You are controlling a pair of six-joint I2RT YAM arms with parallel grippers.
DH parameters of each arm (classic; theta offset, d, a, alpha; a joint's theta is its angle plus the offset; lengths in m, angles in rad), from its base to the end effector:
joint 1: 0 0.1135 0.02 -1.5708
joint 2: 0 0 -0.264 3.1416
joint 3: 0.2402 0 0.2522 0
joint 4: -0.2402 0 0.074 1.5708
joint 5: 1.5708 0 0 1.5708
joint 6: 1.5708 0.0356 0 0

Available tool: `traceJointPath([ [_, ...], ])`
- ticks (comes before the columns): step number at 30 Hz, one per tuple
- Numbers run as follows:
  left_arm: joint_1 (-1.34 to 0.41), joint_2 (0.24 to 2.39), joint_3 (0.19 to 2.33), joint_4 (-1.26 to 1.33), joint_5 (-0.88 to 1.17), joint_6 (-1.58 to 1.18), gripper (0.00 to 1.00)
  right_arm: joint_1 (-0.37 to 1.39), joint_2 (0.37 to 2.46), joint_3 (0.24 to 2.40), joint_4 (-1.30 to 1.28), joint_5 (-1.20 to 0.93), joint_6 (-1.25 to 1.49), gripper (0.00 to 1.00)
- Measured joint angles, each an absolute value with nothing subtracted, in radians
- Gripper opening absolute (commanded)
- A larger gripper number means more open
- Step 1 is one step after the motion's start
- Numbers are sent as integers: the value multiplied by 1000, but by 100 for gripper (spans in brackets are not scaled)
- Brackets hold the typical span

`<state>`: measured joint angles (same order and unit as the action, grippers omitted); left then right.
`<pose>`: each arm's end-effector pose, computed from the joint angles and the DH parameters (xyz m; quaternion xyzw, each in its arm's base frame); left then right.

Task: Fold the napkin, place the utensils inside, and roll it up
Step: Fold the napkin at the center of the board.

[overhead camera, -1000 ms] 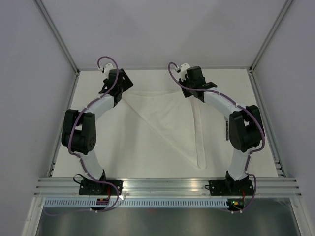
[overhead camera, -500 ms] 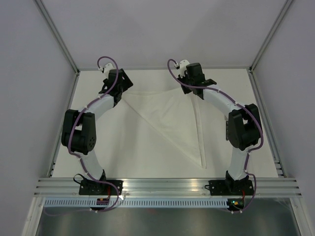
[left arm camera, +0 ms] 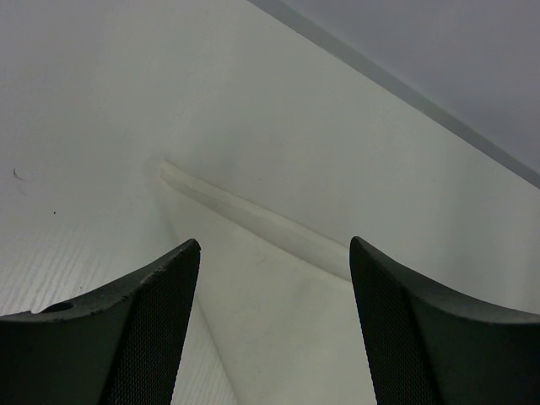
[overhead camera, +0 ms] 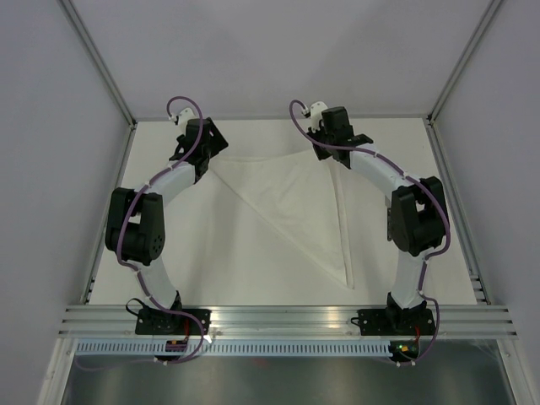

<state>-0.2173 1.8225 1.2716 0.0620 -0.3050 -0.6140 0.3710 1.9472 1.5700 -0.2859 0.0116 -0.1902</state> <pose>0.4136 -0.0804 0.2414 -0.2436 0.8152 -0.0864 0.5182 0.4226 0.1639 0.2571 -0.2464 0.8643 0.0344 0.4371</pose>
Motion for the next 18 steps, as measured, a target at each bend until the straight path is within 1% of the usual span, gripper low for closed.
traceJointPath([
  [18,-217,1823,1282,62,-305,-614,77,356,1948,1621,-307,11,-193,0],
])
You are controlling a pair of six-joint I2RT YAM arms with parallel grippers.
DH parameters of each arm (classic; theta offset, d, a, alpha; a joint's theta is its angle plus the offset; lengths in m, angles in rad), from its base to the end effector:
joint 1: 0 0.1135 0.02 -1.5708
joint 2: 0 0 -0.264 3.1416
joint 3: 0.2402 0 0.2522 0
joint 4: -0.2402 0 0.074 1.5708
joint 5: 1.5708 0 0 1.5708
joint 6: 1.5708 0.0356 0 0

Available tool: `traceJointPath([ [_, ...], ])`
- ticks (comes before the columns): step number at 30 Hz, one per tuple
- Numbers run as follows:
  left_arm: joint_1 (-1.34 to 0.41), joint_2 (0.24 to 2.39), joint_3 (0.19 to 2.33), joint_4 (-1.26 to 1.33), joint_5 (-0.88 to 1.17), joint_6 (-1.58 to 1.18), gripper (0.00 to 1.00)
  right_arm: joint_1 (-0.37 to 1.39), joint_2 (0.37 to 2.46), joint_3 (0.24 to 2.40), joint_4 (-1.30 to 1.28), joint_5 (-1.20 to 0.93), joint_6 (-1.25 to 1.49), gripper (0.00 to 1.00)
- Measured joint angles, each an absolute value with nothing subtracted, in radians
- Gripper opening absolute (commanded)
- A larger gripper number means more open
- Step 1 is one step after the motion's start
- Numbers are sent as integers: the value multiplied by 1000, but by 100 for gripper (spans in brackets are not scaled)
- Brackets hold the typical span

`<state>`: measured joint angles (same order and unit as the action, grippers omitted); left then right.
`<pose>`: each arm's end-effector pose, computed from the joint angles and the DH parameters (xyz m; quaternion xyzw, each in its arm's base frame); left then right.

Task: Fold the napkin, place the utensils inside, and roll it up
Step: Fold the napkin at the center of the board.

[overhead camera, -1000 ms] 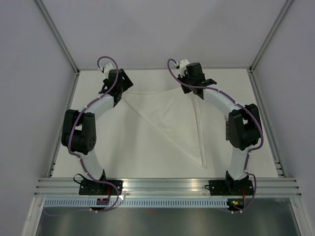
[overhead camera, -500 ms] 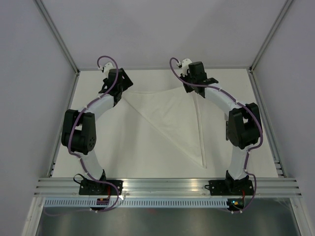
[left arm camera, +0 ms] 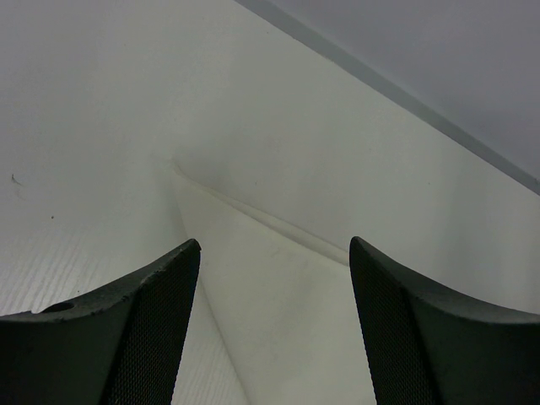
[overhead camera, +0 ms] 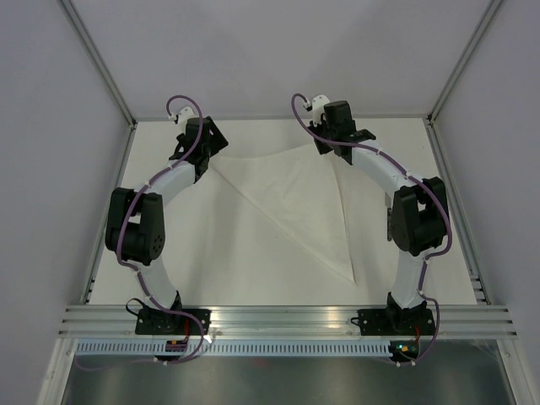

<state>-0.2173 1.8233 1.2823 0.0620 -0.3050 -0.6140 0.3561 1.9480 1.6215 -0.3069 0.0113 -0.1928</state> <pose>0.4150 -0.0807 0.2446 -0.2438 0.8126 -0.0884 0.5219 0.4283 0.1589 0.2723 -0.2393 0.8594 0.0318 0.4506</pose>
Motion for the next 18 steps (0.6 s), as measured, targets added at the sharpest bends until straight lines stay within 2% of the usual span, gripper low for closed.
traceJointPath([
  [18,-213,1832,1284,62,-305,-614,76,355,1979,1637,-306,15,-200,1],
])
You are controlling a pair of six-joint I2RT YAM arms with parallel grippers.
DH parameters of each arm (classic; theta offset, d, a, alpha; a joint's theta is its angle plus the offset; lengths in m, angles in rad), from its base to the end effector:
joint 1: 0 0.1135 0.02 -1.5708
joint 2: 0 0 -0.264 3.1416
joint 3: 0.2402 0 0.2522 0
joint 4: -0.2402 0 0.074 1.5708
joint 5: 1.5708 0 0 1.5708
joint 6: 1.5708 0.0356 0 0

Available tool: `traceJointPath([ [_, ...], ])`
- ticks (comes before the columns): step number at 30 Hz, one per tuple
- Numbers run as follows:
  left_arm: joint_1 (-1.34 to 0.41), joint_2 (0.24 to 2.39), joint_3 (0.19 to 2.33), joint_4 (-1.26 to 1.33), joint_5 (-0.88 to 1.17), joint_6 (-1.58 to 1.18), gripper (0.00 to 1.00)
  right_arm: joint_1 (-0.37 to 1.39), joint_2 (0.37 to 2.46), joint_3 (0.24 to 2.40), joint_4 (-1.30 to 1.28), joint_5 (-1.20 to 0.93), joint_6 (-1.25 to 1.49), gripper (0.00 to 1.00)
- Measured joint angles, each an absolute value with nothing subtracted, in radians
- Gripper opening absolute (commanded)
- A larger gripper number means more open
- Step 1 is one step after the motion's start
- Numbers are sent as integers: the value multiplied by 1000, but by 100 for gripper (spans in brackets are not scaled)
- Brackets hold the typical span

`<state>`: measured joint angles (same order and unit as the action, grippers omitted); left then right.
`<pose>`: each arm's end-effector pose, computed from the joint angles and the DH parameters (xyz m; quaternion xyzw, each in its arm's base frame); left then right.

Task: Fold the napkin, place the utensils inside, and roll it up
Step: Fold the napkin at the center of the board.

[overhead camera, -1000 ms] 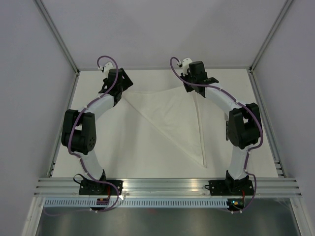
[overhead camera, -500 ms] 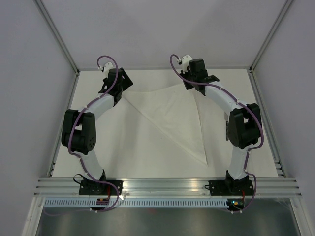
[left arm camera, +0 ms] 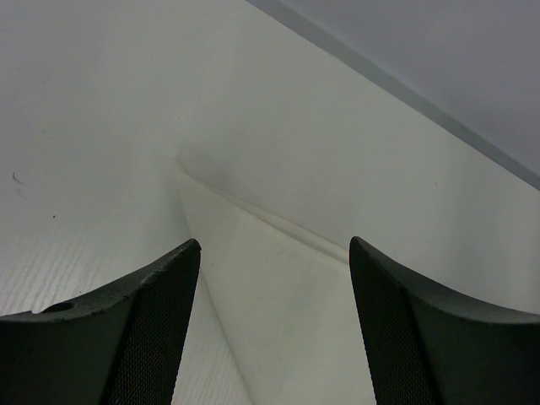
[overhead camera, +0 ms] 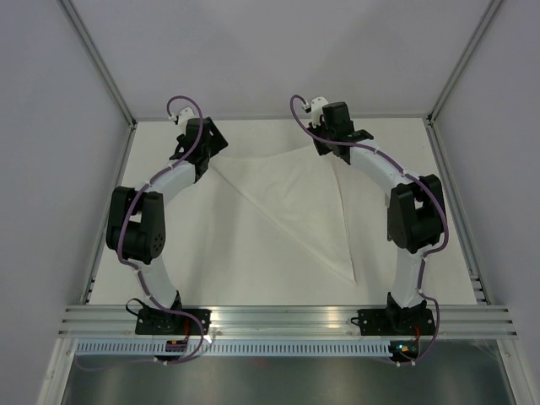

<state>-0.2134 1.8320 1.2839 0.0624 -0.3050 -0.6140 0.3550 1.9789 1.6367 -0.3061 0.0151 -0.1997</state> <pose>0.4166 -0.0793 0.2417 -0.2453 0.8139 -0.0860 0.5196 0.4343 0.1604 0.2640 -0.2419 0.8622 0.0278 0.4442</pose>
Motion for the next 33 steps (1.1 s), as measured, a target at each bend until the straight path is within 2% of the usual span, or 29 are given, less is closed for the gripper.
traceJointPath([
  [16,-213,1841,1290,62,-305,-614,76,326,1985,1635,-299,25,-199,0],
  [33,-213,1842,1291,62,-305,-614,76,309,2083,1636,-291,55,-199,2],
])
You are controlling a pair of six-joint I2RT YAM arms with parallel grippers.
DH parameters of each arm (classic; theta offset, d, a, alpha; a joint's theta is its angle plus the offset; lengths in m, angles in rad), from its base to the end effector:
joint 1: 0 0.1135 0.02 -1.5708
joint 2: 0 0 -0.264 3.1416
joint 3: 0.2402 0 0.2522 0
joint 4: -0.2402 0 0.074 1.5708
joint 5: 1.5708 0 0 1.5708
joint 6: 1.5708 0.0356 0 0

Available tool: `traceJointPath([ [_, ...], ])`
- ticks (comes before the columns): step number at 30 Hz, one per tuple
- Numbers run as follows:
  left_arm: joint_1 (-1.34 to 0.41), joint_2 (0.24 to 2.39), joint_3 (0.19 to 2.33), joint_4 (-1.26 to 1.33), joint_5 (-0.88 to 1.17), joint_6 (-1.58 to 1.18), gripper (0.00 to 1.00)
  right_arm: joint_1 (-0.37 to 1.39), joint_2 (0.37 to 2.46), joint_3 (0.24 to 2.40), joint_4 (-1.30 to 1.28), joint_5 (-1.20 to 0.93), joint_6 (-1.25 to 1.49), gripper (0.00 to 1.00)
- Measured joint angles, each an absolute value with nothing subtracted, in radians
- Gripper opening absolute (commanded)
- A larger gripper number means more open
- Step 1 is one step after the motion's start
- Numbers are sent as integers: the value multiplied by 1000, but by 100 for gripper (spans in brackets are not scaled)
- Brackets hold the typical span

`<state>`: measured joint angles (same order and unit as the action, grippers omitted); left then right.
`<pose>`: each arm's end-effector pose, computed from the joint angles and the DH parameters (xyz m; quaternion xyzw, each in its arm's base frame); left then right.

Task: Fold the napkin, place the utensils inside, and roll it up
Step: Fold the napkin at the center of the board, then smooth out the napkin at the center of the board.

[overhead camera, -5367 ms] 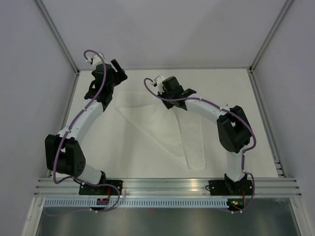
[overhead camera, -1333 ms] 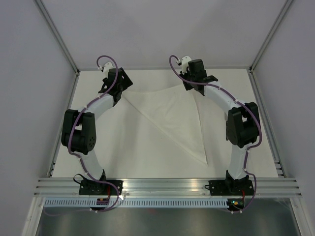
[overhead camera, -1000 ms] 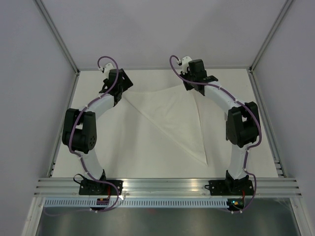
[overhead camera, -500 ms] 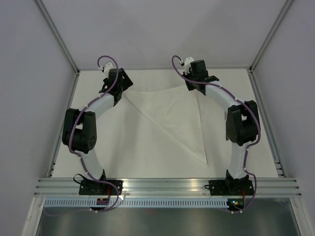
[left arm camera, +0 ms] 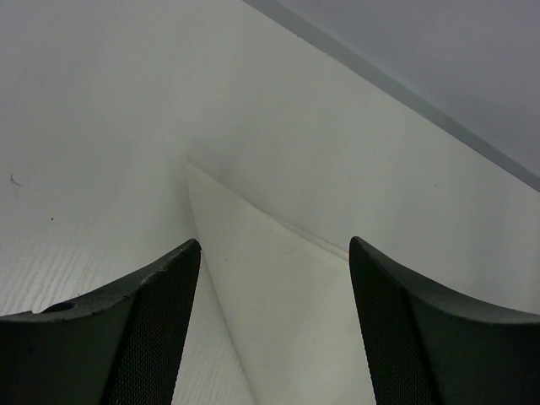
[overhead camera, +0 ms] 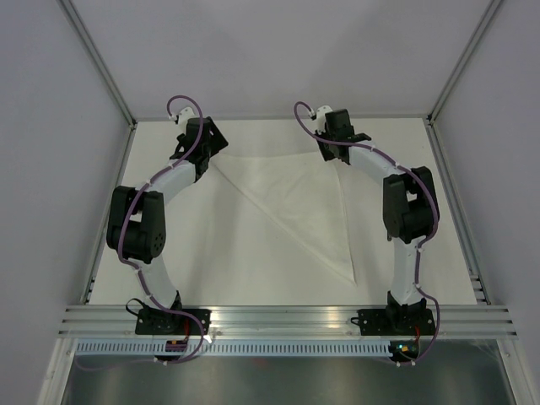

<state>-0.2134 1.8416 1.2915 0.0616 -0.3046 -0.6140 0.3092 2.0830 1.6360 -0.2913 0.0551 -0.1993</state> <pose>0.4187 -0.0798 0.2403 -0.2451 0.8147 -0.0856 0.5185 0.4552 0.1434 0.2181 -0.2192 0.8877 -0.0030 0.4050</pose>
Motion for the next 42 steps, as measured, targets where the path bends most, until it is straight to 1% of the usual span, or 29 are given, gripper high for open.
traceJointPath([
  [2,-213,1842,1291,62,-305,-614,76,304,2097,1640,-288,62,-199,9],
  [5,-213,1842,1291,62,-305,-614,76,298,2122,1648,-281,73,-201,15],
  [7,-213,1842,1291,62,-304,-614,76,295,2140,1653,-276,83,-202,21],
  [9,-213,1842,1291,62,-304,-614,76,291,2153,1657,-276,91,-206,23],
  [11,-213,1842,1291,63,-304,-614,76,288,2166,1666,-276,101,-206,30],
  [14,-213,1842,1291,64,-301,-614,76,283,2189,1687,-274,115,-207,37],
  [15,-213,1842,1291,66,-295,-614,76,282,2196,1694,-273,118,-206,47],
  [16,-213,1842,1291,68,-290,-614,76,280,2203,1701,-273,123,-203,51],
  [19,-213,1842,1288,79,-283,-614,76,277,2219,1724,-274,137,-209,52],
  [21,-213,1842,1284,85,-277,-614,77,275,2227,1745,-277,138,-209,50],
  [22,-213,1842,1280,88,-273,-614,77,274,2227,1750,-280,136,-208,47],
  [25,-213,1841,1254,106,-252,-616,77,273,2226,1769,-290,117,-200,26],
  [27,-213,1841,1231,109,-229,-622,77,273,2225,1778,-313,86,-194,20],
  [28,-213,1840,1219,110,-218,-625,76,273,2221,1781,-327,57,-189,19],
  [29,-213,1839,1208,110,-203,-629,74,272,2217,1781,-346,30,-184,17],
  [30,-213,1837,1197,110,-189,-634,73,271,2210,1781,-370,-6,-182,14],
  [32,-212,1831,1176,116,-144,-645,71,265,2196,1784,-425,-106,-179,14],
  [35,-210,1814,1135,153,-51,-671,64,256,2185,1823,-553,-338,-193,10],
  [36,-210,1812,1120,173,-12,-685,60,253,2186,1846,-602,-415,-200,8],
  [38,-209,1812,1087,225,75,-719,56,251,2190,1898,-705,-577,-220,4],
  [39,-209,1812,1068,252,118,-741,51,250,2194,1920,-746,-637,-233,2],
  [41,-210,1819,1037,308,205,-784,44,250,2206,1962,-837,-767,-267,0],
  [42,-212,1832,1026,347,257,-815,38,250,2212,1969,-872,-814,-282,1],
])
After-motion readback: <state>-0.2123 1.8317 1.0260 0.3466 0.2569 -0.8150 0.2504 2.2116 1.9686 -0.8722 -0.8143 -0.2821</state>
